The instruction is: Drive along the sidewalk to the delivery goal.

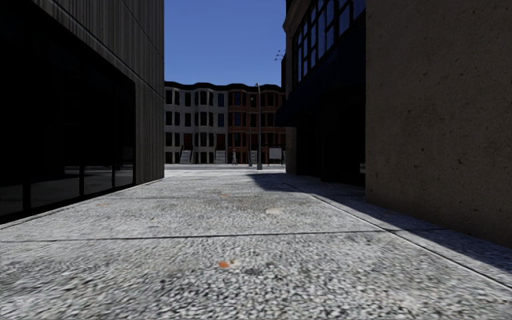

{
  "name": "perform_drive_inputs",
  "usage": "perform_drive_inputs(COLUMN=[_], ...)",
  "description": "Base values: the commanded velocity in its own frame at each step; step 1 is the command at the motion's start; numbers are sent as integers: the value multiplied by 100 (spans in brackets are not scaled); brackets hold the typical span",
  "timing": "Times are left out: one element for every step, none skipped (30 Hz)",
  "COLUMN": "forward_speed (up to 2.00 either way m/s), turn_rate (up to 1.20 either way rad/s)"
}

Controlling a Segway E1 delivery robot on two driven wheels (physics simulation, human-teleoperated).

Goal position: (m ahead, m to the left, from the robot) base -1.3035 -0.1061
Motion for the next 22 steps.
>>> perform_drive_inputs(forward_speed=[0, 0, 0, 0, 0, 0, 0, 0, 0, 0, 0, 0, 0, 0, 0, 0, 0, 0, 0, 0, 0, 0], turn_rate=[0, 0, 0, 0, 0, 0, 0, 0, 0, 0, 0, 0, 0, 0, 0, 0, 0, 0, 0, 0, 0, 0])
